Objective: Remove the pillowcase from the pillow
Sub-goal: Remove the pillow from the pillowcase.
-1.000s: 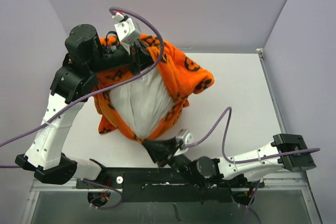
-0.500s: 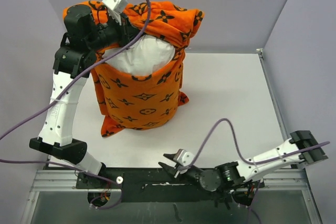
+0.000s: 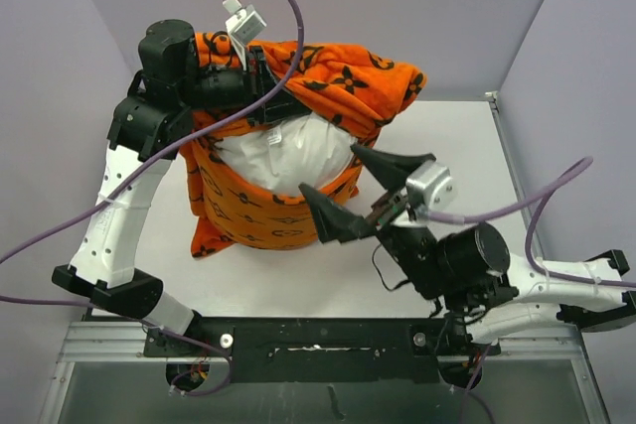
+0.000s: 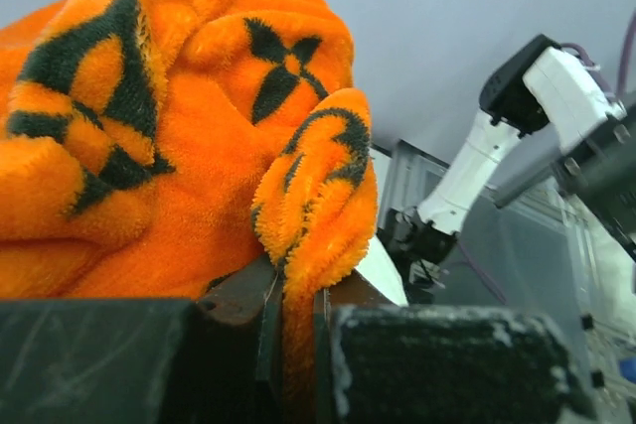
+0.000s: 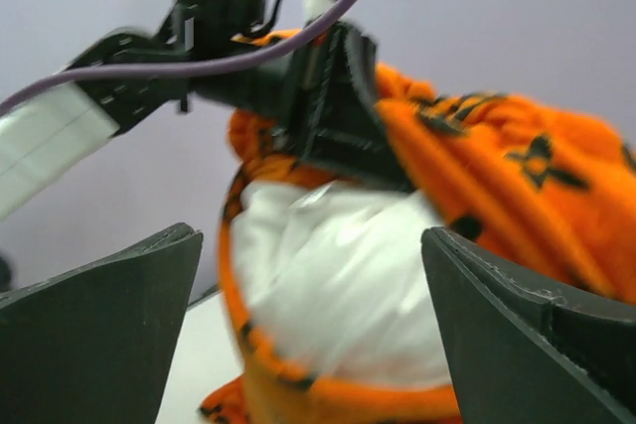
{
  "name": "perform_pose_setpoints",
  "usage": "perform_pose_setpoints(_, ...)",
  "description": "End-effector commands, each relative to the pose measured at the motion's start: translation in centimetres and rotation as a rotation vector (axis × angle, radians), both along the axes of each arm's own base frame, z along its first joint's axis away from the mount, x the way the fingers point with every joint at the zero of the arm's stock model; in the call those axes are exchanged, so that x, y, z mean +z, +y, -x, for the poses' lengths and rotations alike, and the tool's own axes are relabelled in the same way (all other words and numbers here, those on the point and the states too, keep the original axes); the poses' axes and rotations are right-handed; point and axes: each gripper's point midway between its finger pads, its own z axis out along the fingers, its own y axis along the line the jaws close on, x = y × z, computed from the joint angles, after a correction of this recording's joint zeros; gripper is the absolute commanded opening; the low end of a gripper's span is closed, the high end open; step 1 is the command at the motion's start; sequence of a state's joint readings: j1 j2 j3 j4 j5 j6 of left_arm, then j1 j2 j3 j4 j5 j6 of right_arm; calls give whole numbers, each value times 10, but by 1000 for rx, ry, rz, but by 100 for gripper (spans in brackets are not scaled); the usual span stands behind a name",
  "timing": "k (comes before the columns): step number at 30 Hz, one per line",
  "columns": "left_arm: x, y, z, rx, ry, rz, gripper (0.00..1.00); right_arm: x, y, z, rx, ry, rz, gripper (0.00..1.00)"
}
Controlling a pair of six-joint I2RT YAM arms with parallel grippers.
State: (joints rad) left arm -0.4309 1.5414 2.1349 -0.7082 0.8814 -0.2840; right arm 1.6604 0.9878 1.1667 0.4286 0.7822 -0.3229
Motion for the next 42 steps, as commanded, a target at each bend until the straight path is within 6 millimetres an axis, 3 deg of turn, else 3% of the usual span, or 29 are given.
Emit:
perform_pose_setpoints(1, 4, -6, 54, -171, 62, 21, 0, 5, 16, -31, -22, -16, 131, 100)
perform_pose_setpoints(6, 5, -6, 66, -206, 58, 19, 0, -5, 21, -67, 8, 6, 237, 98)
perform_pose_setpoints(12, 8, -5, 66, -191, 39, 12, 0, -36, 43, -57, 223, -142, 491, 92)
perform_pose_setpoints(17, 12, -4, 64, -164, 15, 11, 0, -58, 43, -44, 280, -351, 689, 95)
perform_pose_setpoints(20, 11, -2, 65, -157, 16, 3, 0, -52, 36, -41, 265, -435, 711, 96)
perform_pose_setpoints(27, 9, -2, 60, -138, 12, -6, 0, -46, 44, -33, 257, -521, 821, 95)
perform_pose_setpoints(32, 3, 0, 57, -112, -2, -30, 0, -15, 32, 0, 196, -625, 750, 95)
perform_pose_setpoints(35, 2, 0, 57, -113, -5, -33, 0, -12, 32, 11, 217, -640, 742, 95)
perform_pose_setpoints(38, 4, 0, 60, -126, -8, -26, 0, -27, 44, 7, 229, -616, 830, 95)
perform_pose_setpoints(42, 5, 1, 65, -138, -5, -22, 0, -30, 40, -26, 200, -537, 861, 96)
